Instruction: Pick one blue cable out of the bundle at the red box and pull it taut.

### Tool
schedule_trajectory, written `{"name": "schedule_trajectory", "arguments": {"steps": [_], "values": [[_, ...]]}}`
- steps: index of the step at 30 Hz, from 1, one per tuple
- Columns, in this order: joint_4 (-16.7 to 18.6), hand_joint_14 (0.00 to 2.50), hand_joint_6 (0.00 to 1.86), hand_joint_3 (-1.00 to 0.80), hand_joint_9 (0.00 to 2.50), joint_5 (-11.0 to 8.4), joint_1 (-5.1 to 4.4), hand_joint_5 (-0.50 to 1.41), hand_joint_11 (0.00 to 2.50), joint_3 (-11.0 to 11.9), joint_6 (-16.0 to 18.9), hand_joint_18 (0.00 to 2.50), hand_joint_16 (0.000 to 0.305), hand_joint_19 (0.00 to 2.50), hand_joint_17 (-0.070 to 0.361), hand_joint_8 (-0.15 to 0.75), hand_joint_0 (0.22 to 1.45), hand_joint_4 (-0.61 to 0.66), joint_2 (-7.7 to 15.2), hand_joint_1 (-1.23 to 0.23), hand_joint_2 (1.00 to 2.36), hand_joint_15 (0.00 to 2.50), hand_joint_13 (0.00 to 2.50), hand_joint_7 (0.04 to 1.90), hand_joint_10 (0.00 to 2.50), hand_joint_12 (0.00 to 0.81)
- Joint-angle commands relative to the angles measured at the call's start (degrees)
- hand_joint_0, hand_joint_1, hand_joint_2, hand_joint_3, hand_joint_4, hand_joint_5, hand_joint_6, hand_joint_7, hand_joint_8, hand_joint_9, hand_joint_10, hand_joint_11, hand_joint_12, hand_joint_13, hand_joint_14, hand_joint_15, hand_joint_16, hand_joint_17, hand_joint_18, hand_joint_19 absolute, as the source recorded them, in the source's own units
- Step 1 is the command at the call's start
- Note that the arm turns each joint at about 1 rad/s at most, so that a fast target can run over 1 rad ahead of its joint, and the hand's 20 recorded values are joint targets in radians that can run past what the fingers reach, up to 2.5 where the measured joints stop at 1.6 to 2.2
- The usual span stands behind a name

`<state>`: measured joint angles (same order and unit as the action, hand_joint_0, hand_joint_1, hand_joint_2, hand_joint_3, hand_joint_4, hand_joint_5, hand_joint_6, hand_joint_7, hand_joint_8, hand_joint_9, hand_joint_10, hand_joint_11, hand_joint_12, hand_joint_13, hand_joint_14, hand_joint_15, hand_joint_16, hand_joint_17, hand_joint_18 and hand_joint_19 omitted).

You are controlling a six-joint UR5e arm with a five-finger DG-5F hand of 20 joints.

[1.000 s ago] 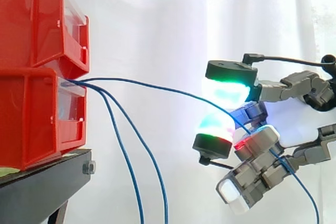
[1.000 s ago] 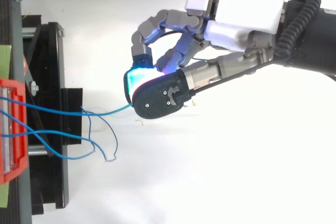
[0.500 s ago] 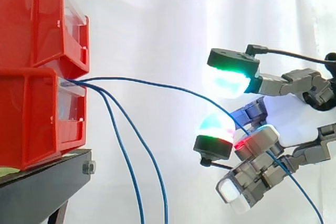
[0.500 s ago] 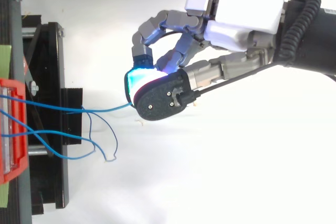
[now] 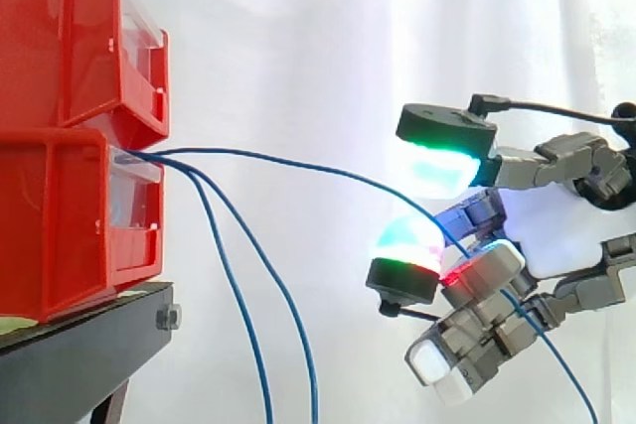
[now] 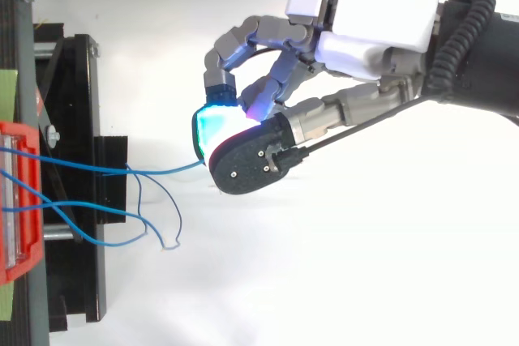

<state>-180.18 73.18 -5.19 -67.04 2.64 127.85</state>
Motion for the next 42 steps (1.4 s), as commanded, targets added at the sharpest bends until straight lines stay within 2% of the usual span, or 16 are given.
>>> {"name": "schedule_trajectory", "arguments": {"steps": [1, 9, 21, 29, 42], "values": [[-0.1, 0.02, 0.91, -0.50, 1.15, 0.03, 0.00, -0.15, 1.43, 0.1, 0.1, 0.52, 0.054, 0.43, 0.121, 0.332, 0.56, 0.14, 0.0, -0.77, 1.00, 0.49, 0.68, 1.10, 0.01, 0.384], [0.1, 0.02, 0.91, -0.35, 1.16, 0.03, 0.00, -0.15, 1.42, 0.1, 0.1, 0.53, 0.051, 0.44, 0.116, 0.317, 0.62, 0.12, -0.1, -0.77, 1.01, 0.49, 0.69, 1.12, 0.01, 0.369], [-0.1, 0.02, 0.92, -0.09, 1.25, -0.06, 0.00, -0.13, 1.44, 0.2, 0.1, 0.61, 0.053, 0.42, 0.120, 0.329, 0.64, 0.04, -0.1, -0.82, 1.02, 0.50, 0.78, 1.20, 0.01, 0.378], [-1.0, 0.02, 0.92, -0.02, 1.31, -0.15, 0.00, -0.12, 1.45, 2.3, 0.0, 0.69, 0.054, 0.42, 0.121, 0.342, 0.64, 0.01, 0.0, -0.84, 1.02, 0.52, 0.84, 1.23, 0.01, 0.381], [-2.1, 0.02, 0.93, 0.08, 1.44, -0.15, -0.44, -0.10, 1.56, 2.8, 0.1, 0.86, 0.056, 0.48, 0.125, 0.355, 0.67, -0.03, -0.1, -0.88, 1.01, 0.64, 1.01, 1.30, 0.01, 0.385]]}}
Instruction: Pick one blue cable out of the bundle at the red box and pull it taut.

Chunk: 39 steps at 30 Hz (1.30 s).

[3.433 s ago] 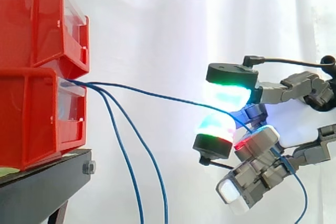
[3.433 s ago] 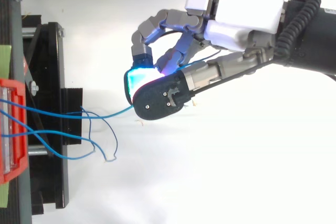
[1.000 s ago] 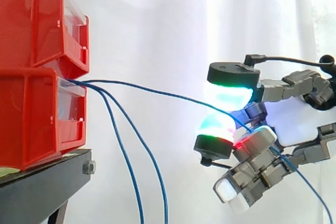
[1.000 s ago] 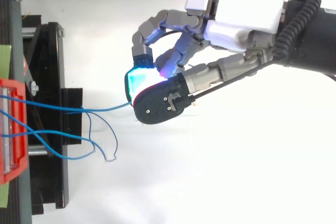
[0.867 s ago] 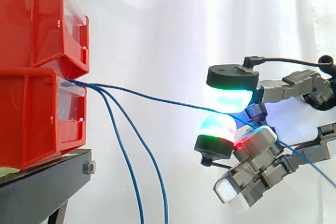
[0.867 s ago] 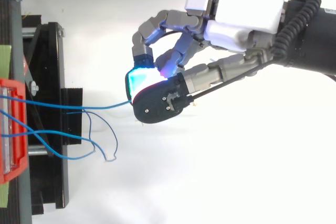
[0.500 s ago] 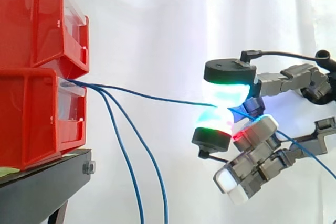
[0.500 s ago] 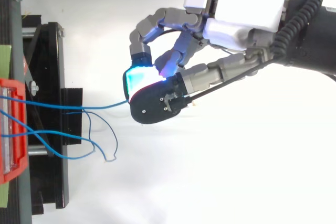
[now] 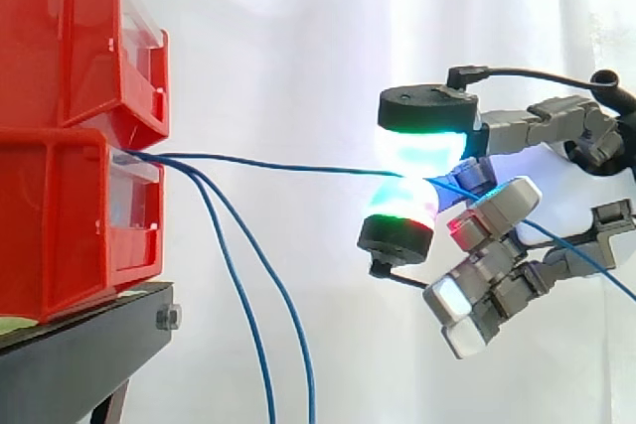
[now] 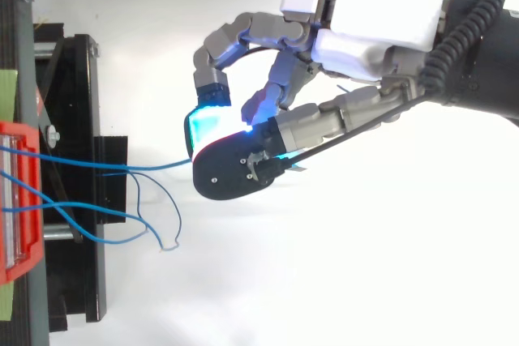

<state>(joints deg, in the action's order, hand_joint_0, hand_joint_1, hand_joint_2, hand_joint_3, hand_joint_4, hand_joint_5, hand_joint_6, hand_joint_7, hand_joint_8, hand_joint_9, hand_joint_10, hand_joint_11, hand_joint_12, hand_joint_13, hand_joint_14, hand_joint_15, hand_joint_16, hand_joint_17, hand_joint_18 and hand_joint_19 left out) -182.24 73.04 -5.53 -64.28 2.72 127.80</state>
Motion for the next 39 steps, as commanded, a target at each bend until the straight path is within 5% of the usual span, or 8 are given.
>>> {"name": "schedule_trajectory", "arguments": {"steps": [1, 22, 39], "values": [[0.0, 0.02, 0.93, 0.08, 1.44, 0.00, -0.09, -0.10, 1.56, 0.0, 0.0, 0.86, 0.056, 0.48, 0.125, 0.359, 0.67, -0.03, 0.0, -0.87, 1.01, 0.64, 1.01, 1.30, 0.01, 0.384], [0.0, 0.03, 0.94, 0.00, 1.33, -0.18, -0.18, -0.13, 1.72, 0.0, -0.3, 0.82, 0.048, 0.52, 0.108, 0.306, 0.68, -0.01, 0.1, -0.84, 1.02, 0.80, 1.03, 1.24, 0.00, 0.373], [0.2, 0.02, 0.94, -0.05, 0.99, 0.18, -0.18, -0.14, 1.34, -0.1, -0.4, 0.74, 0.045, 0.49, 0.102, 0.324, 0.69, -0.01, 0.1, -0.83, 1.02, 0.56, 0.79, 1.20, 0.01, 0.343]]}}
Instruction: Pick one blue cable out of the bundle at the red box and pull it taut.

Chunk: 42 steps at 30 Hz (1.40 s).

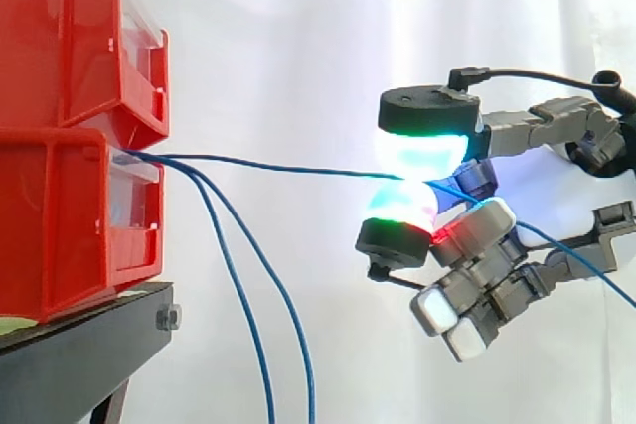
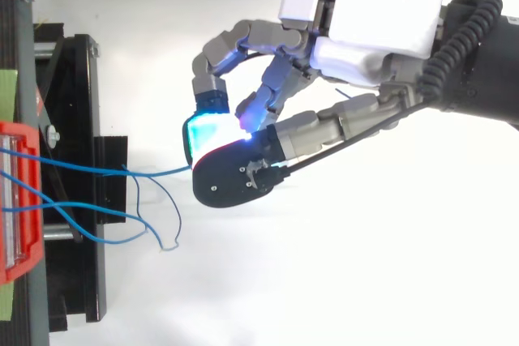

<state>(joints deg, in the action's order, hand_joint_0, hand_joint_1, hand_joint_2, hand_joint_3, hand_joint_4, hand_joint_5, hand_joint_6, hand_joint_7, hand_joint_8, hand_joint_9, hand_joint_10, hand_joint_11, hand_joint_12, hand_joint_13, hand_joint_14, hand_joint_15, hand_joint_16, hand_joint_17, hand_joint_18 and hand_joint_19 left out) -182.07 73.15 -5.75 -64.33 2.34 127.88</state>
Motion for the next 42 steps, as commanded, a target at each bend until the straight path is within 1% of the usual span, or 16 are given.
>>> {"name": "schedule_trajectory", "arguments": {"steps": [1, 8, 12, 15, 18, 19, 21, 23, 28, 33, 37, 42], "values": [[0.1, 0.02, 0.94, -0.05, 0.98, 0.06, -0.05, -0.14, 1.32, 0.0, -0.1, 0.74, 0.045, 0.49, 0.102, 0.329, 0.69, -0.01, 0.0, -0.83, 1.02, 0.56, 0.79, 1.20, 0.01, 0.341], [0.2, 0.02, 0.94, -0.06, 0.92, 0.06, -0.05, -0.14, 1.19, 0.0, -0.1, 0.72, 0.045, 0.46, 0.102, 0.333, 0.69, -0.01, 0.0, -0.83, 1.02, 0.51, 0.75, 1.20, 0.01, 0.340], [0.2, 0.02, 0.94, -0.07, 0.87, 0.06, -0.05, -0.14, 1.05, -0.1, -0.1, 0.69, 0.045, 0.44, 0.102, 0.336, 0.69, -0.01, 0.0, -0.83, 1.02, 0.48, 0.72, 1.20, 0.01, 0.341], [0.2, 0.02, 0.94, -0.07, 0.86, -0.12, -0.05, -0.14, 1.03, -0.1, -0.1, 0.68, 0.045, 0.44, 0.102, 0.339, 0.69, 0.00, 0.0, -0.83, 1.02, 0.48, 0.72, 1.20, 0.01, 0.340], [0.2, 0.02, 0.94, -0.07, 0.86, -0.12, 0.04, -0.14, 1.01, -1.1, -0.1, 0.68, 0.045, 0.44, 0.102, 0.340, 0.69, 0.00, 0.0, -0.82, 1.02, 0.48, 0.72, 1.21, 0.02, 0.344], [0.2, 0.02, 0.94, -0.07, 0.86, -0.12, -0.05, -0.14, 1.03, -2.4, 0.0, 0.68, 0.045, 0.44, 0.102, 0.337, 0.69, 0.00, 0.0, -0.82, 1.02, 0.48, 0.72, 1.21, 0.01, 0.342], [0.2, 0.02, 0.94, -0.07, 0.86, 0.06, 0.13, -0.14, 1.03, -3.8, 0.4, 0.68, 0.045, 0.44, 0.102, 0.336, 0.69, 0.00, 0.0, -0.82, 1.02, 0.47, 0.72, 1.20, 0.02, 0.343], [0.4, 0.02, 0.94, -0.07, 0.86, 0.06, 0.22, -0.14, 1.02, -4.2, 0.4, 0.68, 0.045, 0.44, 0.101, 0.341, 0.69, 0.00, 0.0, -0.82, 1.02, 0.48, 0.71, 1.21, 0.02, 0.345], [0.4, 0.02, 0.94, -0.08, 0.83, 0.06, 0.22, -0.14, 0.98, -4.1, 0.0, 0.66, 0.046, 0.43, 0.102, 0.337, 0.69, -0.01, 0.0, -0.82, 1.02, 0.47, 0.69, 1.20, 0.02, 0.341], [0.6, 0.02, 0.94, -0.08, 0.78, 0.15, 0.22, -0.14, 0.88, -4.2, -0.1, 0.65, 0.046, 0.41, 0.103, 0.335, 0.69, -0.01, 0.0, -0.82, 1.02, 0.45, 0.67, 1.20, 0.01, 0.341], [1.3, 0.02, 0.94, -0.08, 0.76, 0.15, 0.22, -0.14, 0.85, -4.2, -0.1, 0.64, 0.046, 0.41, 0.103, 0.330, 0.69, -0.01, 0.0, -0.82, 1.02, 0.44, 0.67, 1.20, 0.02, 0.342], [1.3, 0.02, 0.94, -0.08, 0.76, -0.12, 0.22, -0.14, 0.84, -4.1, -0.1, 0.63, 0.046, 0.41, 0.103, 0.330, 0.69, -0.01, 0.0, -0.82, 1.02, 0.44, 0.66, 1.20, 0.01, 0.343]]}}
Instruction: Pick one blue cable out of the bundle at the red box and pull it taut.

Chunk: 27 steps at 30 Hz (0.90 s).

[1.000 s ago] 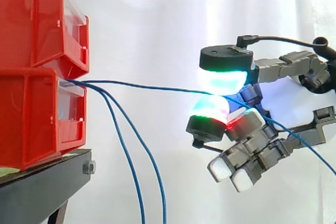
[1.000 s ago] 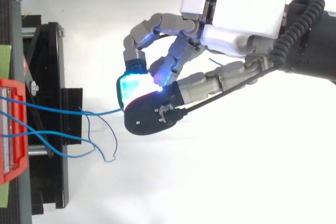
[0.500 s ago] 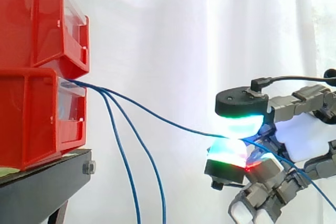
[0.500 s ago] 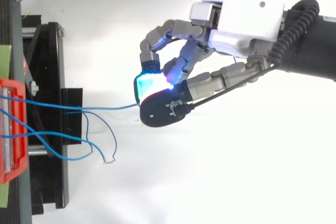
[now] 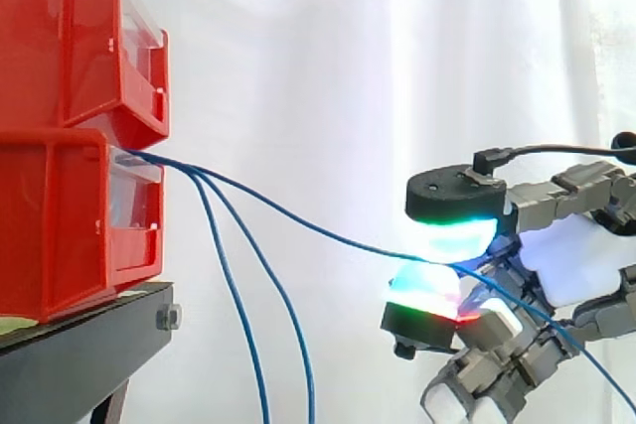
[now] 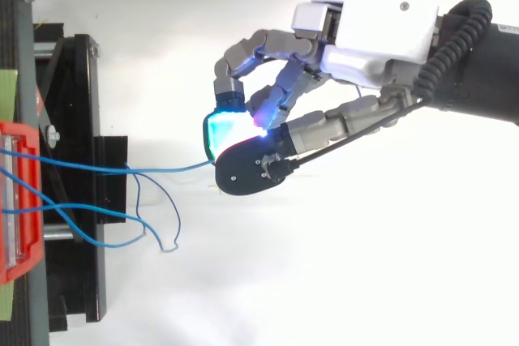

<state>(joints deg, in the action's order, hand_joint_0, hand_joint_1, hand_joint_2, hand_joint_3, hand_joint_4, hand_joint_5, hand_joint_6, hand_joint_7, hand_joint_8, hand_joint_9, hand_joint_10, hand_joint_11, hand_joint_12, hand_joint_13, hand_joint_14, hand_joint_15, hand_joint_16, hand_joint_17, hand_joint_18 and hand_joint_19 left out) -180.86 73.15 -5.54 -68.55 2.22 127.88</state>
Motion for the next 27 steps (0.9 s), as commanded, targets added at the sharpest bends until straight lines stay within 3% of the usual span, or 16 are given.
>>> {"name": "schedule_trajectory", "arguments": {"steps": [1, 13, 18, 27], "values": [[0.1, 0.02, 0.94, -0.08, 0.76, -0.12, 0.00, -0.14, 0.84, 0.0, 0.0, 0.63, 0.046, 0.41, 0.103, 0.329, 0.69, -0.01, 0.0, -0.82, 1.02, 0.44, 0.66, 1.21, 0.02, 0.343], [0.1, 0.02, 0.94, -0.02, 0.79, -0.12, 0.00, -0.14, 0.89, 0.0, 0.0, 0.65, 0.046, 0.42, 0.104, 0.340, 0.70, -0.04, 0.0, -0.82, 1.02, 0.46, 0.69, 1.24, 0.01, 0.346], [0.1, 0.02, 0.95, -0.11, 0.78, -0.12, 0.00, -0.14, 0.90, 0.0, -0.1, 0.63, 0.046, 0.43, 0.104, 0.340, 0.69, -0.01, 0.0, -0.82, 1.02, 0.47, 0.68, 1.13, 0.02, 0.349], [0.1, 0.02, 0.94, -0.19, 0.80, -0.12, 0.00, -0.14, 0.91, 0.0, 0.0, 0.62, 0.046, 0.43, 0.105, 0.342, 0.67, 0.06, 0.0, -0.79, 1.02, 0.46, 0.67, 1.11, 0.02, 0.348]]}}
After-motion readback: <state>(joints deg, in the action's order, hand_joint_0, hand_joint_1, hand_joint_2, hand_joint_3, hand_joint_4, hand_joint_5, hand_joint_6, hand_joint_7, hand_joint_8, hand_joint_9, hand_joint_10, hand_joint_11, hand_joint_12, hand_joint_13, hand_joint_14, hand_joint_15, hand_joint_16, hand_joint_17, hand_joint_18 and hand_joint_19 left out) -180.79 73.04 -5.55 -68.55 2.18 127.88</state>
